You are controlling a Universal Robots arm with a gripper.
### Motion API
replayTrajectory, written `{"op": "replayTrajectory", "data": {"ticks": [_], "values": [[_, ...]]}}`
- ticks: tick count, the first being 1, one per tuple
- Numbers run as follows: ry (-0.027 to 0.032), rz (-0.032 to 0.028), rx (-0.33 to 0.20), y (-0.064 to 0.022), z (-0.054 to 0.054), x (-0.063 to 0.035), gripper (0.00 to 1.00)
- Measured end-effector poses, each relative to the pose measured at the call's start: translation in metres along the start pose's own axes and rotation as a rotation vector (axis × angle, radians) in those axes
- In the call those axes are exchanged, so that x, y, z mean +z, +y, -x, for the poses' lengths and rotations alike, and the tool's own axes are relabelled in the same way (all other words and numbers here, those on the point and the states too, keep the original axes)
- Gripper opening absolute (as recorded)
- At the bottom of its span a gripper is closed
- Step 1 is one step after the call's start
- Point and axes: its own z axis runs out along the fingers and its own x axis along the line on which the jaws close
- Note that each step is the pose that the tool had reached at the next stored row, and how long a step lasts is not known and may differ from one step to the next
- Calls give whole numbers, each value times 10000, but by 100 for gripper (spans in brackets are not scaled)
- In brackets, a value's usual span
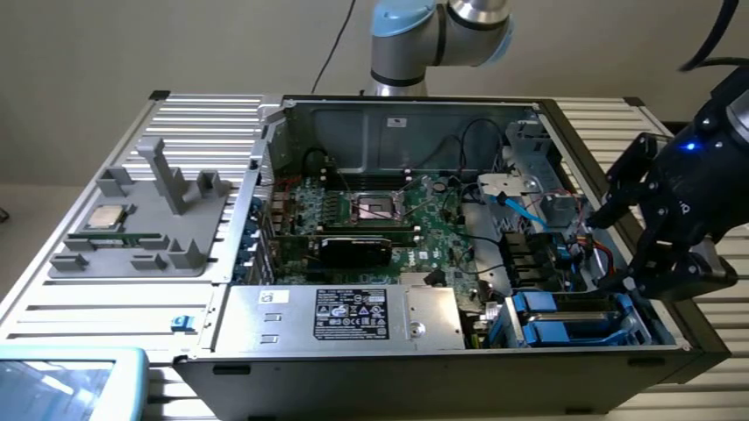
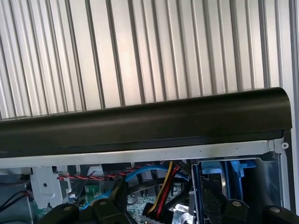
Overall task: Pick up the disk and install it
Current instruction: 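Insert the first disk wire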
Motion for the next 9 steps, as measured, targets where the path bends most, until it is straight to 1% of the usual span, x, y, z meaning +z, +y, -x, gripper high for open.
{"op": "replayTrajectory", "data": {"ticks": [2, 4, 9], "values": [[5, 3, 62, -17, 2, 2, 75], [11, -7, 147, -35, 4, 5, 75], [37, -14, 500, -37, 7, 38, 75]]}}
